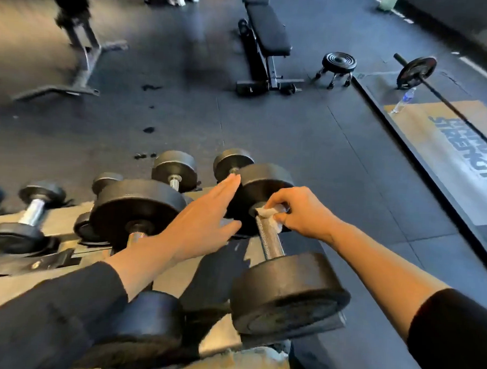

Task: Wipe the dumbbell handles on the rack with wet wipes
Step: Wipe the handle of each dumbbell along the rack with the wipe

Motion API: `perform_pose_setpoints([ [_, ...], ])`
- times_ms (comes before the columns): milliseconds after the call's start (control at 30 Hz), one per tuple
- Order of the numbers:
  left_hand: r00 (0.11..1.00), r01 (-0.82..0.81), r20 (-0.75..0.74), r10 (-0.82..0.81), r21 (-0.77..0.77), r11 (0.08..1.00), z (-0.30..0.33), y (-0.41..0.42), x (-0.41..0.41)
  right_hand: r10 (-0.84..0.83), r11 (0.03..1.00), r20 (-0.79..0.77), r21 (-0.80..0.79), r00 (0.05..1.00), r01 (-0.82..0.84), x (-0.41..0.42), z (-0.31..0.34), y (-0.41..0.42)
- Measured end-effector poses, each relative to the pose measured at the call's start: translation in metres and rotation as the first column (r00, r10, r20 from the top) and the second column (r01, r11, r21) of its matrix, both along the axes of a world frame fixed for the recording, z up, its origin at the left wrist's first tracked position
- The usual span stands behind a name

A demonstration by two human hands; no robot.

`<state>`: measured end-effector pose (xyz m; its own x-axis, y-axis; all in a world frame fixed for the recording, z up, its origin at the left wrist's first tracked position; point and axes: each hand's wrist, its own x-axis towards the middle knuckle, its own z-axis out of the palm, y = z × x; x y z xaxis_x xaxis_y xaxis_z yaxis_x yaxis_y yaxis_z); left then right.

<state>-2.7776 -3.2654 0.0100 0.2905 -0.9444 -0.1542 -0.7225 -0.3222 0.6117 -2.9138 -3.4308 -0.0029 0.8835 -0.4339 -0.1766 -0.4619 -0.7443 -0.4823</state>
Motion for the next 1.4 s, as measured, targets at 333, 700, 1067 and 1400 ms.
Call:
perform_pose_setpoints([
  [333, 0.935, -0.349, -0.033, 0.353, 0.088, 0.933, 0.010, -0.024, -0.081, 0.278, 0.898, 0.161, 0.307, 0.947, -0.316, -0.032, -0.002, -0.014],
  [700, 0.839, -0.540, -0.023, 0.544, 0.091, 0.837, 0.009, -0.037, -0.097, -0.126, 0.921, 0.181, 0.387, 0.975, 0.047, -0.046, -0.039, -0.029],
  [1067, 0.778, -0.624, -0.013, 0.628, 0.107, 0.774, 0.013, -0.041, -0.103, -0.251, 0.811, 0.331, 0.585, 0.910, 0.011, -0.041, -0.053, -0.007],
  [1400, 0.754, -0.642, -0.015, 0.657, 0.196, 0.741, 0.017, -0.044, -0.103, -0.195, 0.721, 0.347, 0.685, 0.917, -0.106, -0.068, -0.064, -0.021],
])
